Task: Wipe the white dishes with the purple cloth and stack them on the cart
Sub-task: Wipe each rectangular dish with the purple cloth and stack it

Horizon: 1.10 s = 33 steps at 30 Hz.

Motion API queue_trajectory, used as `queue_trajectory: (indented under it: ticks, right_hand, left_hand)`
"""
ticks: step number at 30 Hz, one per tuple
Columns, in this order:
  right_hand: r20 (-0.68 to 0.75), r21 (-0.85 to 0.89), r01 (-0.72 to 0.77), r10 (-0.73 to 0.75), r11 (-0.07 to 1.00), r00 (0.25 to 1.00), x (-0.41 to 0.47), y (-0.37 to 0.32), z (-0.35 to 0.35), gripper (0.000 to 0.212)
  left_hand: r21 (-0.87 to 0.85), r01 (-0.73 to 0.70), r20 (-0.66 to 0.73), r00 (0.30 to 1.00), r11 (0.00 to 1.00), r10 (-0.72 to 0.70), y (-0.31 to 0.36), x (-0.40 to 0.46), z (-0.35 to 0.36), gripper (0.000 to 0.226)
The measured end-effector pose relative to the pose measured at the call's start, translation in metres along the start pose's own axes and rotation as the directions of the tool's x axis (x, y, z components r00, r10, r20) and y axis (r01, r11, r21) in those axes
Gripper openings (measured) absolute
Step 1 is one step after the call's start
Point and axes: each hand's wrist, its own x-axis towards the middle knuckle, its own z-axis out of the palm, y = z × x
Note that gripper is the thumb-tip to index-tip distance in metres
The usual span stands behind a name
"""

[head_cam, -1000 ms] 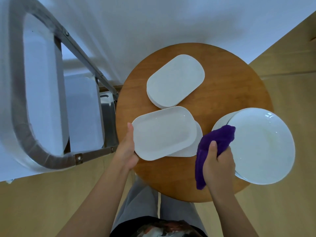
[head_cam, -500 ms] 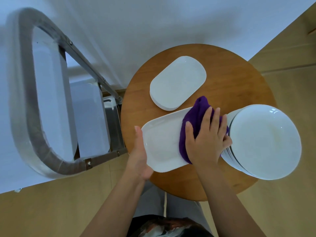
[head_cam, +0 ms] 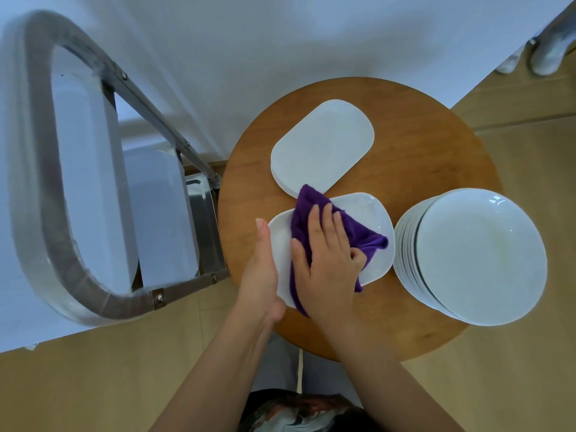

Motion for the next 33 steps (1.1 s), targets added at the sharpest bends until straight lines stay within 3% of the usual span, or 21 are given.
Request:
queue_trajectory:
  ticks: [4,7,11,13,16,20,24,27,33]
  right_hand:
    - [0.011,0.115,0.145,-0.147,0.983,0.989,-0.013,-0.008,-0.002,0.042]
    - [0.038,0.215,0.165,-0.177,0.963,0.983,-0.018,-0.006,-0.003,0.039]
    - [0.243,0.345,0.174,-0.267,0.922,0.933,-0.02,0.003,-0.007,0.044]
    - [0.204,0.36,0.25,-0.337,0.899,0.919,-0.017,0.013,-0.011,0.035]
    - [0.179,0.35,0.388,-0.468,0.852,0.865,-0.016,0.028,-0.02,0.027]
    - [0.202,0.329,0.455,-0.533,0.827,0.822,-0.014,0.045,-0.026,0.024]
    - [0.169,0.273,0.546,-0.599,0.792,0.783,-0.008,0.051,-0.028,0.024]
    - [0.151,0.224,0.583,-0.619,0.781,0.77,-0.003,0.056,-0.027,0.027]
    - [0.15,0.112,0.567,-0.578,0.816,0.802,0.003,0.073,-0.022,0.032]
  left_hand:
    - [0.017,-0.091,0.029,0.995,0.996,0.091,0.0,-0.003,0.003,0.064]
    - [-0.015,-0.048,0.011,0.999,0.999,0.048,-0.001,-0.004,0.001,0.065]
    - [-0.084,0.049,-0.004,0.999,0.995,-0.049,0.004,-0.007,0.001,0.073]
    - [-0.084,0.055,-0.042,0.997,0.995,-0.058,0.007,-0.006,0.0,0.081]
    - [-0.074,0.065,-0.052,0.996,0.995,-0.069,0.013,-0.005,0.002,0.085]
    - [-0.11,0.103,-0.055,0.992,0.989,-0.11,0.012,-0.006,0.01,0.093]
    - [-0.13,0.058,-0.086,0.994,0.99,-0.069,0.013,-0.007,0.012,0.083]
    - [-0.104,0.039,-0.118,0.992,0.994,-0.051,0.017,-0.005,0.009,0.077]
    - [-0.044,0.038,0.035,0.999,0.998,-0.037,0.026,-0.005,-0.003,0.077]
